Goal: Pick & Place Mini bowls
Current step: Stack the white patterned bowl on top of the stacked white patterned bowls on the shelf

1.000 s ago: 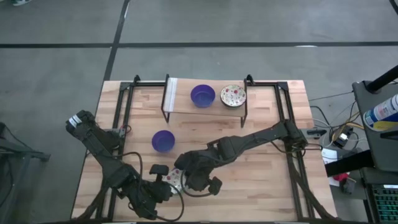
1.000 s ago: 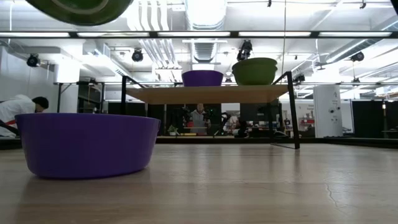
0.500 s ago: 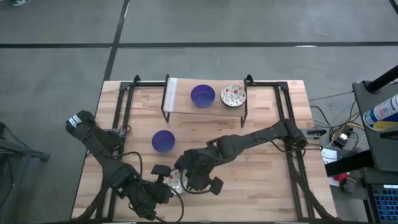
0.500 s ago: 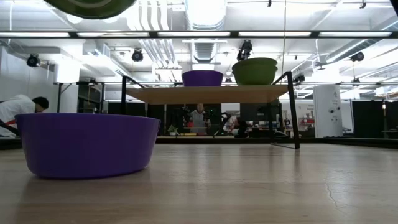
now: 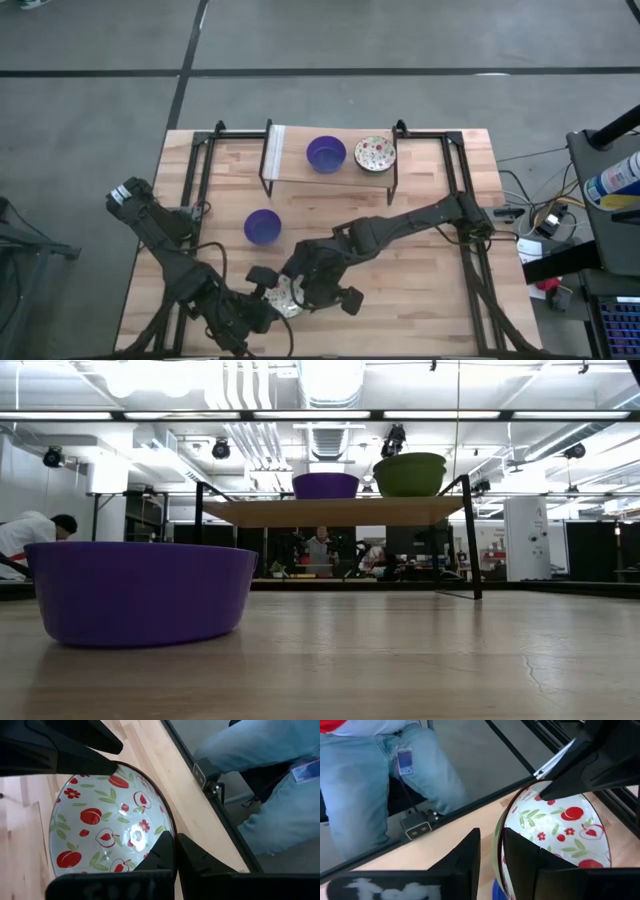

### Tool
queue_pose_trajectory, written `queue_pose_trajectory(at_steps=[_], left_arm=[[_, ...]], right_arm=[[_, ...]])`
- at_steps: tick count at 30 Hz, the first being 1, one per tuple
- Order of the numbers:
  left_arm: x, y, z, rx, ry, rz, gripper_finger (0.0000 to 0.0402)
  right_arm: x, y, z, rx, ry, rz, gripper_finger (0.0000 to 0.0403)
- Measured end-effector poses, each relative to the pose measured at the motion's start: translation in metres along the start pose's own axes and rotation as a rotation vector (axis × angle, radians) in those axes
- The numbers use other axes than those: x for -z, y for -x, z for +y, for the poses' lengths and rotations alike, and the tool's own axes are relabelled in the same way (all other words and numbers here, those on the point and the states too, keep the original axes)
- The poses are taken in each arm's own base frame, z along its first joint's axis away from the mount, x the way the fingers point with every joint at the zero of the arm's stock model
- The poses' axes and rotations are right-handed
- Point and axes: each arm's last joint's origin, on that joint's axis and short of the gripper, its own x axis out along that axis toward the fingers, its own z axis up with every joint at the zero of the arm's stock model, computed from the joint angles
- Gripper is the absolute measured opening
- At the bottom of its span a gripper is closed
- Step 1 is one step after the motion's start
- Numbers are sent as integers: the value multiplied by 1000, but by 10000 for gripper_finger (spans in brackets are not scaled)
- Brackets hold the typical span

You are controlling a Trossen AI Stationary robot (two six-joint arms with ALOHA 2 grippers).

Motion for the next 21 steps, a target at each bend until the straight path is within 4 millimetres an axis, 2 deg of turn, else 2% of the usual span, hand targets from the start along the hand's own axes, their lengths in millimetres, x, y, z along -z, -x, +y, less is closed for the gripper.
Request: queue_pose_trajectory(at_steps=[6,21], left_arm=[[-5,4,3,-18,7,-23,0],[-5,4,4,-32,17,-25,0]], right_arm=[[0,-1,-1,34,50,16,79],[1,-2,-2,55,56,28,26]])
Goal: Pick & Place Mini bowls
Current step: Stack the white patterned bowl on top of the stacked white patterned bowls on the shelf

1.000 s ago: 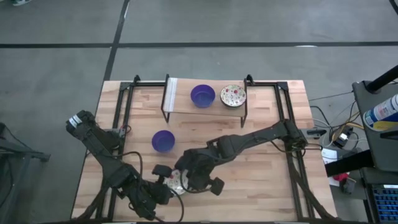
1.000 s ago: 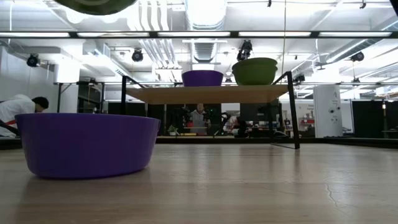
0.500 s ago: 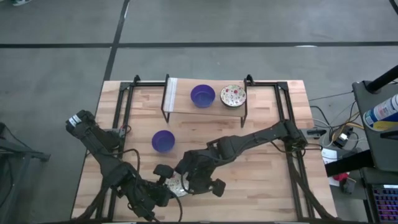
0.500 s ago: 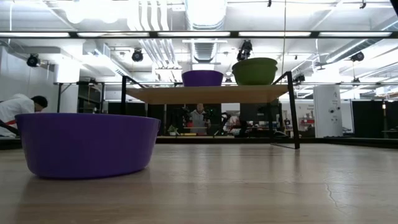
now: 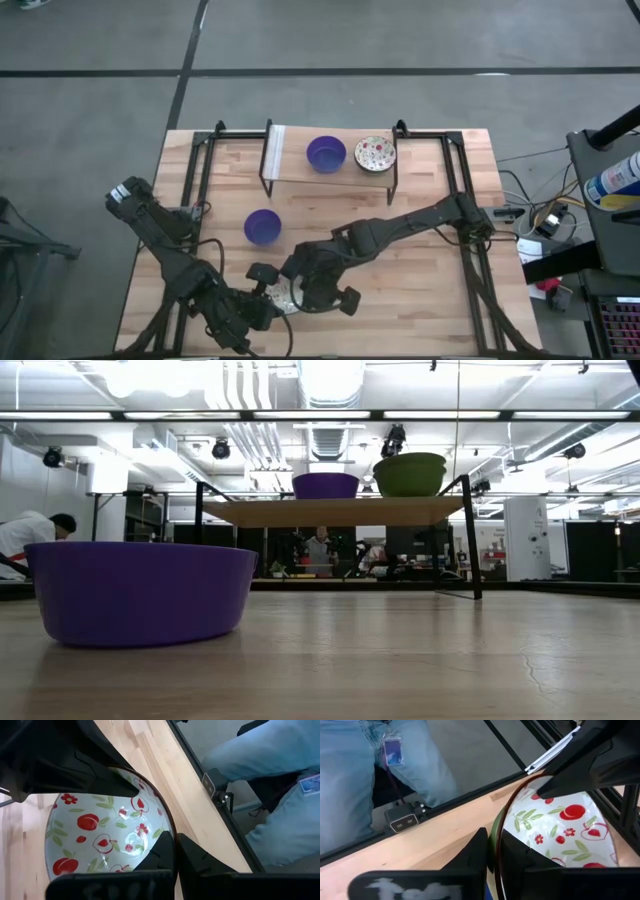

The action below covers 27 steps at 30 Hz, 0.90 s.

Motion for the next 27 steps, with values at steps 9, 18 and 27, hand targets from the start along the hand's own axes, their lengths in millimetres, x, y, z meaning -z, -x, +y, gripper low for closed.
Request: queue_pose_trajectory(at_steps=[9,18,27], left_arm=[[-1,0,0,0,25,-7,12],[1,-1,2,-72,105,-15,95],[2,3,6,-117,108,14,147]], right_arm=[[1,0,0,-5,-2,10,14],[2,0,0,37,6,43,12],[5,0,-1,89,-32,107,11]])
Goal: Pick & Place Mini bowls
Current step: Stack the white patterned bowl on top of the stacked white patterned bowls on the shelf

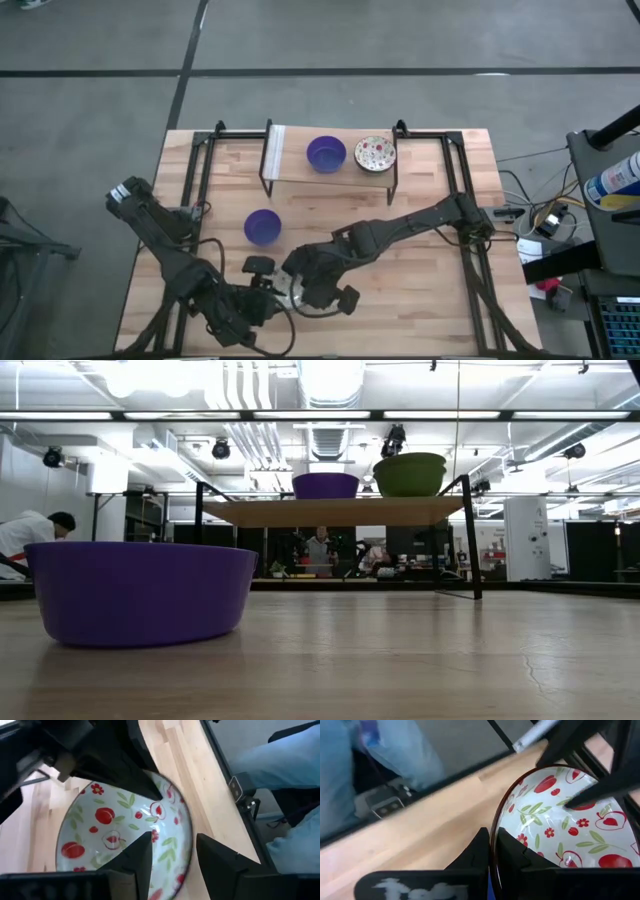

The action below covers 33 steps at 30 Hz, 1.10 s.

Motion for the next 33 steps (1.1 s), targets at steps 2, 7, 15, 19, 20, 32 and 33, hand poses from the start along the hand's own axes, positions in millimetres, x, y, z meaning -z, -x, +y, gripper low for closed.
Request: queue_pose_trajectory(at_steps=[2,7,15,19,20,32,33], left_arm=[[1,5,2,-3,14,10,148],[4,18,9,-4,62,30,148],[20,38,20,-52,151,123,148],[30,42,22,-103,165,116,148],[33,43,22,-117,168,110,148],[115,10,29,-360,363,112,148],[124,6,30,-378,386,124,148]], right_arm=[[1,0,0,30,-11,30,11],[4,0,-2,101,-32,92,11],[14,7,-5,207,-106,227,11],[16,15,-9,264,-157,252,11],[16,18,-10,275,-165,262,11],[22,54,-12,338,-263,329,11],[22,59,-11,346,-269,331,11]])
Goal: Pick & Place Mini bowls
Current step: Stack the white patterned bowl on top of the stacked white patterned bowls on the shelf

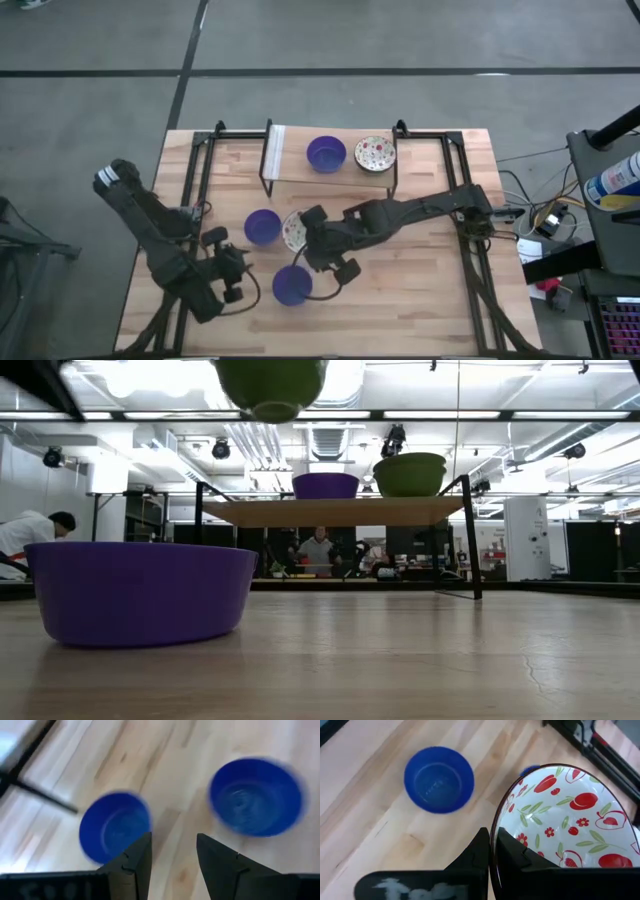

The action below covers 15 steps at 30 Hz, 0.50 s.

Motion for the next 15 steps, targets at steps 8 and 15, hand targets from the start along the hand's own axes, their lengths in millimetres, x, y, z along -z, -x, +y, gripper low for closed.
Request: queue_pose_trajectory(at_steps=[8,15], left_arm=[[25,-23,5,-30,97,-24,139],[21,-23,4,-42,65,-132,97]], right_arm=[[9,47,-10,146,-37,3,11],[22,94,-17,244,-131,-20,11]])
